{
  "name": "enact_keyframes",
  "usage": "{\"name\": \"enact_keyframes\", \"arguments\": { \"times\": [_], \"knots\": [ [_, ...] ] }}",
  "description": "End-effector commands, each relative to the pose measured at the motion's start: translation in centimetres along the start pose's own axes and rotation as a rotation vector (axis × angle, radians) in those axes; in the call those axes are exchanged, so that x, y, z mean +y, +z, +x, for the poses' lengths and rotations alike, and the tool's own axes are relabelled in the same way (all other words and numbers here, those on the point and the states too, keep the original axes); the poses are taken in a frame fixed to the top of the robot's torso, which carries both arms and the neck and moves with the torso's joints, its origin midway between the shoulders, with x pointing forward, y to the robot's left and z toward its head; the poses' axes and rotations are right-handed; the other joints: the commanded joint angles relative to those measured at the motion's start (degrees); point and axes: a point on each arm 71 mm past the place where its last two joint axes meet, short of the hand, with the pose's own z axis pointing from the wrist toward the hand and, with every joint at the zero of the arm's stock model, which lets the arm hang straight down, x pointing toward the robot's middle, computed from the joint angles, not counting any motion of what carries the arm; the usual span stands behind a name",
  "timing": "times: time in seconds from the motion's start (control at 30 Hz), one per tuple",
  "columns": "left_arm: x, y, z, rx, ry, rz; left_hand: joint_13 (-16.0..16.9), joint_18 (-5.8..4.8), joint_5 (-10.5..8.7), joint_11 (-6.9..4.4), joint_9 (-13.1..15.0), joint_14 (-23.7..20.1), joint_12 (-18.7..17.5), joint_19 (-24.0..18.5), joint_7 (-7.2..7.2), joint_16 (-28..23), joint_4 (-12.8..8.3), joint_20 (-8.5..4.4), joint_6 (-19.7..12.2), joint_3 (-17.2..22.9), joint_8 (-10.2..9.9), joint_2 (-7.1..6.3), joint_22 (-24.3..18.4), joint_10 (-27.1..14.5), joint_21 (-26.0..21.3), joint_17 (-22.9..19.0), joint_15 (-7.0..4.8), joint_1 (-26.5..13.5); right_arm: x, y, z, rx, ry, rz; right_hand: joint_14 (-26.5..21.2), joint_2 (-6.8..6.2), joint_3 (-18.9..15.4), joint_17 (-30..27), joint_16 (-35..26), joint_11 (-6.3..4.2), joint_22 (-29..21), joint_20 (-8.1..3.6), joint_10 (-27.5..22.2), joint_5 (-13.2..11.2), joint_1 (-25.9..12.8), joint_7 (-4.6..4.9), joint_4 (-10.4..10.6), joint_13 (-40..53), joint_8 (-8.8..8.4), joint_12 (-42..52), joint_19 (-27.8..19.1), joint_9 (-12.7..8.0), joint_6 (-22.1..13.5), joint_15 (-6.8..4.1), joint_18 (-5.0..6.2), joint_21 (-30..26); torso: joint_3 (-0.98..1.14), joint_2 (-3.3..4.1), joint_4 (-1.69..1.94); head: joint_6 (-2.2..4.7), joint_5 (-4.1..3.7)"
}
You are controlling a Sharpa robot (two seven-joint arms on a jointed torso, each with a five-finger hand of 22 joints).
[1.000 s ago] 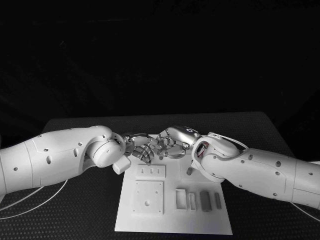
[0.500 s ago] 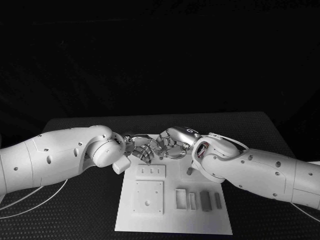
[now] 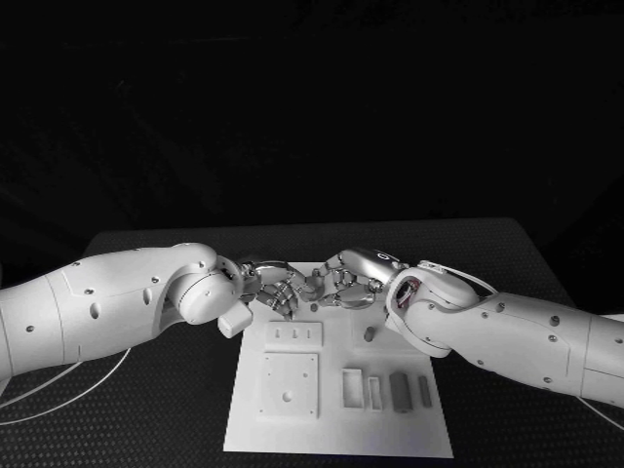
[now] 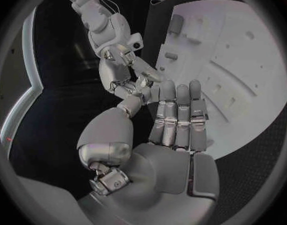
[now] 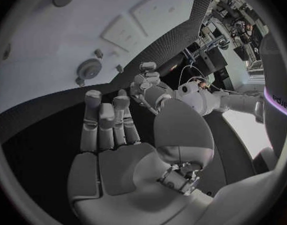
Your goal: Assemble the parts on the task board
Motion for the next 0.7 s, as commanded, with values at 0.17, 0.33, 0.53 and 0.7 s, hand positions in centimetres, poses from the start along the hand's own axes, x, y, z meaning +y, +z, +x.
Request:
{"name": "enact_keyframes", "arguments": {
  "times": [0.17,0.33,0.53,0.7],
  "knots": [
    [0.1,0.0,-0.1,0.019,0.057,-0.012,0.0,-0.73,-5.51,-0.03,2.4,-0.5,-0.5,0.3,-2.49,0.2,-0.3,0.04,4.2,0.2,-1.0,1.79,0.4,-0.7,-0.7,-0.7,-0.14,1.8,-1.3,-1.0,-0.9,-0.067,0.079,0.016,-1.2,-1.16,-1.3,0.0,-0.4,0.92,0.5,0.53,-1.5,0.0,0.2,1.82,0.3,-0.3,-1.70,-0.4,-1.3,-0.8,-4.3,1.18,0.53,-0.7,0.03,0.01,-0.10,-0.02,0.30],
    [0.4,-0.1,-0.3,0.028,0.118,-0.044,0.0,-0.71,-6.02,-0.05,2.6,-0.4,-0.5,0.4,-2.48,0.3,-0.3,0.03,4.2,0.1,-1.1,1.81,0.5,-0.6,-0.8,-0.9,-0.15,1.9,-2.6,-2.0,-1.7,-0.096,0.091,0.045,-1.3,-1.27,-1.5,0.0,-0.3,1.09,0.5,0.63,-1.6,0.0,0.2,1.98,0.3,-0.3,-1.87,-0.3,-1.3,-0.9,-4.6,1.36,0.53,-0.7,0.07,-0.01,-0.04,-0.08,0.46],
    [0.8,0.0,-0.4,-0.012,0.259,-0.118,0.2,-0.70,-11.20,0.01,3.5,-0.3,-0.4,0.5,-2.26,0.5,-0.4,0.03,3.8,0.1,-1.7,2.69,0.8,-0.9,-1.1,-1.8,-0.16,2.5,-4.5,-1.8,-4.5,-0.157,0.078,0.090,-1.3,-0.89,-1.5,0.0,-0.2,1.13,0.5,0.66,-1.6,0.0,0.5,2.02,0.3,-0.3,-1.81,-0.2,-1.3,-0.9,-4.5,1.42,0.53,-0.7,0.10,-0.02,-0.26,-0.14,0.41],
    [0.9,0.1,-0.6,-0.066,0.328,-0.176,2.3,-0.23,-11.24,-1.40,5.0,2.6,2.9,3.9,-2.29,3.5,-0.4,-1.30,3.5,-0.5,-1.9,2.94,1.3,1.0,0.9,-1.8,-1.85,3.2,-5.6,-1.7,-6.7,-0.214,0.081,0.114,-1.3,-0.69,-1.5,0.0,-0.2,1.12,0.6,0.67,-1.5,0.0,0.7,2.01,0.3,-0.4,-1.75,-0.1,-1.2,-0.9,-4.4,1.42,0.53,-0.6,0.14,0.02,-0.27,-0.27,0.39]
  ]
}}
